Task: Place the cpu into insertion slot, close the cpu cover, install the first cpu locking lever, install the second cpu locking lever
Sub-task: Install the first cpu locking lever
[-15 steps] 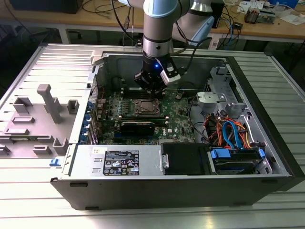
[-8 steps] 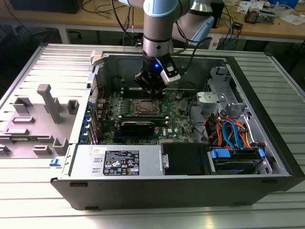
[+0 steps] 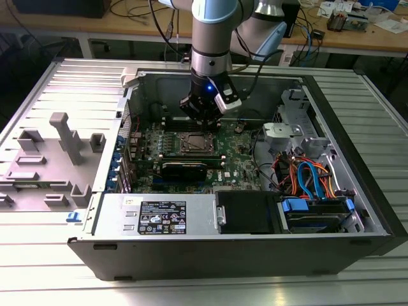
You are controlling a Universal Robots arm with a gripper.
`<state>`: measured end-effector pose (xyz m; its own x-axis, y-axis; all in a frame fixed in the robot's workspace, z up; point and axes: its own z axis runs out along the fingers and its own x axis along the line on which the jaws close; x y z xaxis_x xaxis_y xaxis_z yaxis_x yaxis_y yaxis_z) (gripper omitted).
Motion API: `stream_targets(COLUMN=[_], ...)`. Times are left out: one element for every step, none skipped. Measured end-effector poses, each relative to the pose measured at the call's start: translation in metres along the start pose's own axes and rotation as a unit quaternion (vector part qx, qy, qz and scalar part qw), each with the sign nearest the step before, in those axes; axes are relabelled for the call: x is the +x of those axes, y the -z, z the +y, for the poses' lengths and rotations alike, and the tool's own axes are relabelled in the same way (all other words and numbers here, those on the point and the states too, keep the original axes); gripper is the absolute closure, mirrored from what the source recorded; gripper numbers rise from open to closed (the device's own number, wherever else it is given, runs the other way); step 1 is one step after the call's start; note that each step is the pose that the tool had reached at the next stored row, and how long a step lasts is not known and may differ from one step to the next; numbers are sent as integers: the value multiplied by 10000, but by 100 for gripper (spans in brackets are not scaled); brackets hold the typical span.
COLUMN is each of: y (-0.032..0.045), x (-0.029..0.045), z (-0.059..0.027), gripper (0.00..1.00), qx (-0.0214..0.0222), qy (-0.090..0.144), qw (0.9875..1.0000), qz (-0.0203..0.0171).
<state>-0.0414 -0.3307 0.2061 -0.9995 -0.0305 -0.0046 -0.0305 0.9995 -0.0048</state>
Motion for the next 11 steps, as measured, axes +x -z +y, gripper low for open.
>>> stream_targets(y=[-6, -10, -14, -22, -23, -24, -21, -17, -14, -9, -5], x=[0, 0, 0, 1, 1, 0, -1, -1, -1, -1, 0], z=[0, -1, -2, -3, -3, -2, -2, -1, -1, -2, -2], gripper=[89, 89, 89, 89, 89, 89, 89, 89, 89, 89, 89], qx=[1, 2, 3, 3, 3, 0, -1, -2, -2, 1, 0], qy=[0, 0, 0, 0, 0, 0, 0, 0, 0, 0, 0], qw=[10000, 10000, 10000, 10000, 10000, 10000, 10000, 10000, 10000, 10000, 10000], qz=[0, 1, 1, 1, 1, 0, -1, -2, -2, -1, -1])
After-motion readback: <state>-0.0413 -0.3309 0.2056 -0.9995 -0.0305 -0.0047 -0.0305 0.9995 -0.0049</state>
